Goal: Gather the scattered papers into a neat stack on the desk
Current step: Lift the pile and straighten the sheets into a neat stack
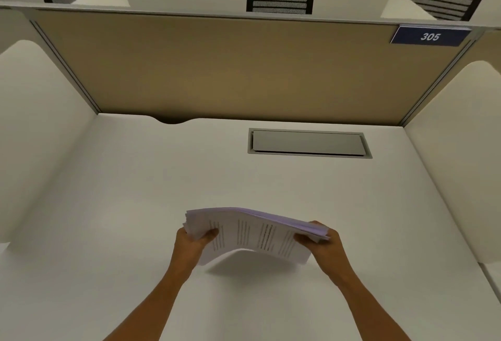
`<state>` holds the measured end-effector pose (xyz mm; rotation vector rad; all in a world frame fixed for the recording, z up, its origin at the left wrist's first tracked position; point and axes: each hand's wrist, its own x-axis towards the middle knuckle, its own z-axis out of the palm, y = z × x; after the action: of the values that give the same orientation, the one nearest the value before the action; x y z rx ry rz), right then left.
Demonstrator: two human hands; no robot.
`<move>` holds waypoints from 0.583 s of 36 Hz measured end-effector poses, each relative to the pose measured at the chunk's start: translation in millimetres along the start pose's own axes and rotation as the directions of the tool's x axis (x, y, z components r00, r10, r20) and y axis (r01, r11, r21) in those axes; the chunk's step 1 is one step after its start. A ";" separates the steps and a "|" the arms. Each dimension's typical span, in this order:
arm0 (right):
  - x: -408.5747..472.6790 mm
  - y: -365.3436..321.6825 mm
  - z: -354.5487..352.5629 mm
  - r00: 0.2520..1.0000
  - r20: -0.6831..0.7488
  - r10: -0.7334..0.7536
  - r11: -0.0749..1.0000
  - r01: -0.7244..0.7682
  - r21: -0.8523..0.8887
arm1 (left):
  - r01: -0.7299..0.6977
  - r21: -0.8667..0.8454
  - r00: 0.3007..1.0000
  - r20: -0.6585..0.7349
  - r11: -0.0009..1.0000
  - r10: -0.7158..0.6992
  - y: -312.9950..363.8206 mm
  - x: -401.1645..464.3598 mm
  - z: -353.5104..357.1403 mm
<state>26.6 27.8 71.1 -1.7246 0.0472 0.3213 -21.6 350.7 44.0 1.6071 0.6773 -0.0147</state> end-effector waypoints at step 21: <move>-9.1 0.0 28.2 0.995 -0.083 0.049 0.993 -0.040 0.111 | -0.049 -0.094 0.997 -0.064 0.994 0.043 -21.5 -19.3 12.6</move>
<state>12.6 53.9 69.2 -1.6299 0.1627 0.2730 -42.0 331.1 29.9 1.5354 0.6790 0.1000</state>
